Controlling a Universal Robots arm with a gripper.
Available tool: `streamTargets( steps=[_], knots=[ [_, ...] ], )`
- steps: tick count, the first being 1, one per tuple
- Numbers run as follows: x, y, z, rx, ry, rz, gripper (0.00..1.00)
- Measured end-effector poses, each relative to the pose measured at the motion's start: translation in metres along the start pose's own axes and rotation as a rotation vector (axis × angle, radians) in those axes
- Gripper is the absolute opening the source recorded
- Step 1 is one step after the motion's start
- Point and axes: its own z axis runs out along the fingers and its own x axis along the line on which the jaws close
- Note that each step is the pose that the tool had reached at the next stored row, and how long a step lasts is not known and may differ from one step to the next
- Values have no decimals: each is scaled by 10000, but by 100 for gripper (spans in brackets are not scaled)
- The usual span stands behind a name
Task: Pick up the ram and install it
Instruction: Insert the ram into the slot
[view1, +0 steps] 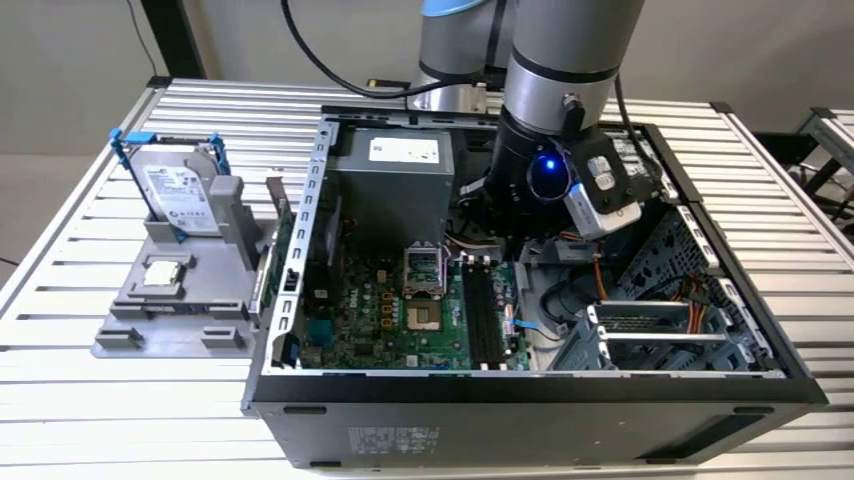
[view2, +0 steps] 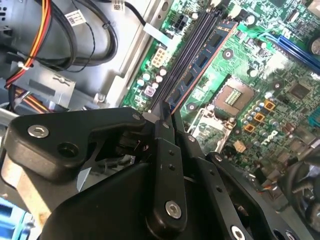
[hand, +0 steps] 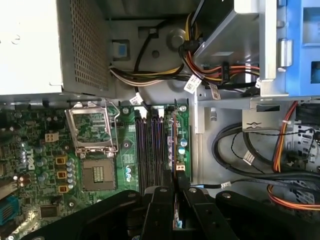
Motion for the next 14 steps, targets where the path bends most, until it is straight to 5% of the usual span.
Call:
streamTargets(
  steps=[5, 14],
  knots=[
    [1, 0, 14, 16, 14, -1, 0],
    [9, 0, 177, 26, 13, -72, 0]
  ],
)
